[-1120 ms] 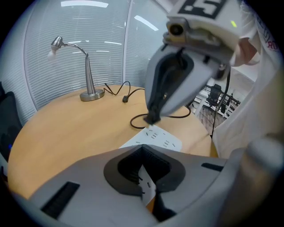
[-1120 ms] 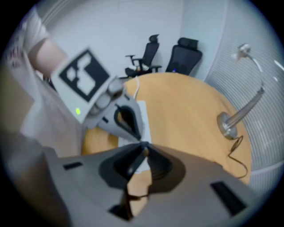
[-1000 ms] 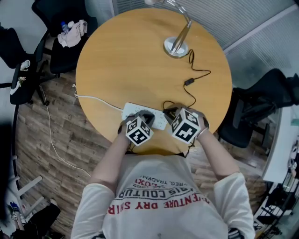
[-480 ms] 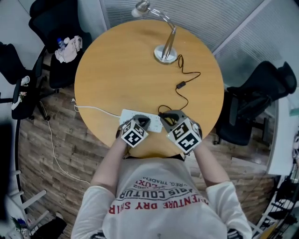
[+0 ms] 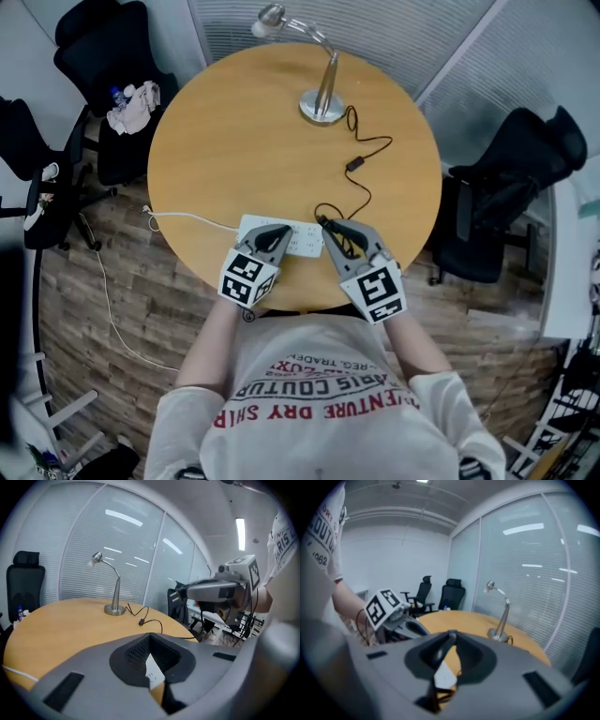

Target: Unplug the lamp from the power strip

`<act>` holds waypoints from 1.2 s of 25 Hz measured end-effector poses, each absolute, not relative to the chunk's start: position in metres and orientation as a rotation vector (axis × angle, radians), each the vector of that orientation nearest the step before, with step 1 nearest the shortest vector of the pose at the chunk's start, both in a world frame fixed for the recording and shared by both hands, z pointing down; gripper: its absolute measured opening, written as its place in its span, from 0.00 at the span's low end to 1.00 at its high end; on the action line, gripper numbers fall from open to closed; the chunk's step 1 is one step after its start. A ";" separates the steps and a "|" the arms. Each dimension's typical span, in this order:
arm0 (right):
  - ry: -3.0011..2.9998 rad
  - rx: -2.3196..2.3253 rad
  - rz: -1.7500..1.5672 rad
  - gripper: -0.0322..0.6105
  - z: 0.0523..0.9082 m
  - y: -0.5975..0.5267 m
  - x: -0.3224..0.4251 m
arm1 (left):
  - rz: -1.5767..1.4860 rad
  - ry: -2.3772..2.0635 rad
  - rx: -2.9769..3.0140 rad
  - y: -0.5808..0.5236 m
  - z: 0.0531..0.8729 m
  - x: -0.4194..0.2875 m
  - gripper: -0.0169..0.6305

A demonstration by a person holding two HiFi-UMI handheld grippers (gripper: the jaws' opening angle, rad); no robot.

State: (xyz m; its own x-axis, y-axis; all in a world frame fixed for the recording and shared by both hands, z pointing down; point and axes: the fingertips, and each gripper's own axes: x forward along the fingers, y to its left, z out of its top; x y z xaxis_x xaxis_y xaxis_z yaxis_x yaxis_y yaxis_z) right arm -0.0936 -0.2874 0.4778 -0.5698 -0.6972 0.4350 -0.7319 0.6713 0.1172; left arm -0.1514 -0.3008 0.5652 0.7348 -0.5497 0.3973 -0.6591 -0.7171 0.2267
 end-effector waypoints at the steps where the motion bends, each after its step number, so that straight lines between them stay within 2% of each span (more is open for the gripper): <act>1: -2.456 1.144 0.092 0.16 0.471 -0.287 -0.093 | 0.391 -0.953 2.602 -0.301 0.551 -0.153 0.07; 12: -2.635 1.429 -0.028 0.16 0.408 -0.270 -0.082 | 0.016 -1.242 2.801 -0.279 0.397 -0.190 0.07; 18: -2.614 1.502 0.017 0.16 0.407 -0.267 -0.078 | -0.024 -1.341 2.806 -0.277 0.378 -0.214 0.07; 30: -2.612 1.510 0.022 0.16 0.408 -0.272 -0.087 | -0.041 -1.328 2.772 -0.273 0.375 -0.219 0.07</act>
State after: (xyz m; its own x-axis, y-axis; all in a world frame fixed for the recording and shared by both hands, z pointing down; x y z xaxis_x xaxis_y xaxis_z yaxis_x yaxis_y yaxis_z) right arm -0.0868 -0.2717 0.4081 -0.4933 -0.8622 0.1153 -0.8641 0.5009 0.0496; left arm -0.2189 -0.2733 0.3754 0.6268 -0.7791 0.0053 -0.7773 -0.6249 0.0728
